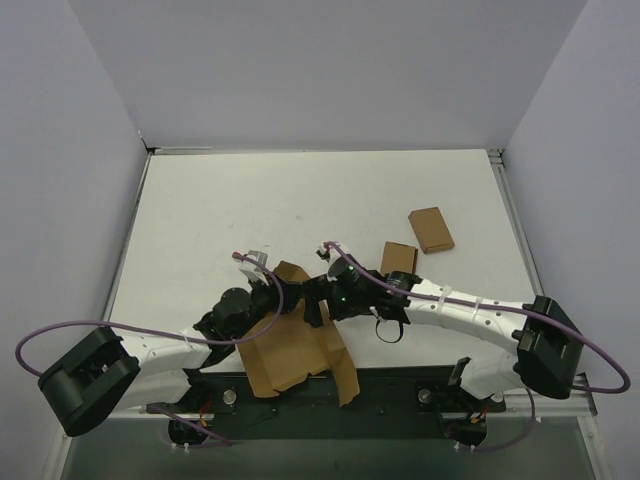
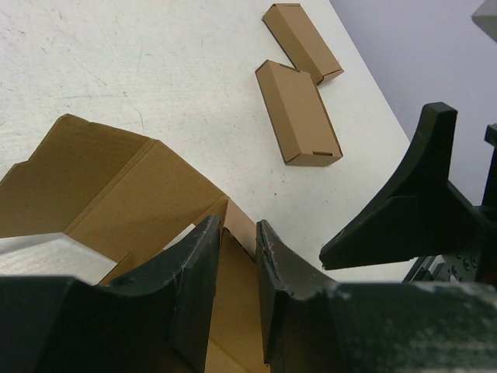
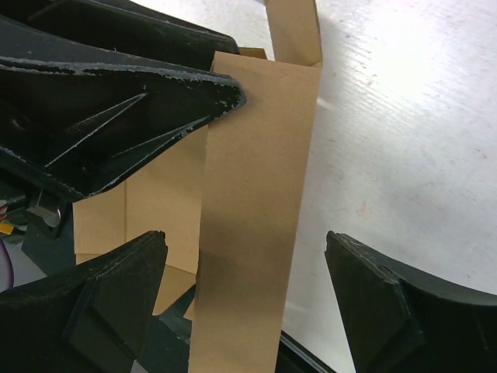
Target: Fold the paper box
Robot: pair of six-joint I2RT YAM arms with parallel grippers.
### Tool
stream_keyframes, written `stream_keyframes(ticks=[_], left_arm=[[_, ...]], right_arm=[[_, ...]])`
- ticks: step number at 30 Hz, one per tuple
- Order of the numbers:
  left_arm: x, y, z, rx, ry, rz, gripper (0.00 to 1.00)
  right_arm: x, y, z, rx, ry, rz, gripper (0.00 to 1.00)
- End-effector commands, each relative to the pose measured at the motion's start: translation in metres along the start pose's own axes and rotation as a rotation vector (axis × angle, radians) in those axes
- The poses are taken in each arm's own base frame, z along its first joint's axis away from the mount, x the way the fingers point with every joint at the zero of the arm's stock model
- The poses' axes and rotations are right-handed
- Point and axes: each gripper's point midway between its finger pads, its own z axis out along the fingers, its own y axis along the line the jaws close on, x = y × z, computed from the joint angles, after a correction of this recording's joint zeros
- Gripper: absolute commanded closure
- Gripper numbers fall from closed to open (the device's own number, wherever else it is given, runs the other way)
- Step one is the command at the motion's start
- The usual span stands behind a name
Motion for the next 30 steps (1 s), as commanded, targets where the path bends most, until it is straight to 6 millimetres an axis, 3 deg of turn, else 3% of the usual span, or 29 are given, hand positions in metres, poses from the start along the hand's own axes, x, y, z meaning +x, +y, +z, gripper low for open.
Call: stream_keyframes(ticks=[1, 9, 20, 26, 30], left_arm=[[-0.013, -0.011, -0.003, 0.052, -0.054, 0.017, 0.65], [-0.013, -0.011, -0.007, 0.063, -0.061, 0.025, 0.65], [-0.014, -0.015, -0.009, 0.083, -0.063, 0.042, 0.63], [-0.022, -0.019, -0.010, 0.078, -0.070, 0.051, 0.33], [-0.042, -0.022, -0.011, 0.057, -0.105, 0.065, 0.23]], right_arm=[[0.002, 0.009, 0.009, -0.063, 0.030, 0.003, 0.15], [0.012, 0.008, 0.022, -0.081, 0.080, 0.026, 0.23], [0.020, 0.008, 0.034, -0.081, 0.121, 0.036, 0.43], [0.017, 0.000, 0.029, -0.038, 0.110, 0.011, 0.55], [0.010, -0.011, 0.020, 0.032, 0.095, -0.033, 0.63]])
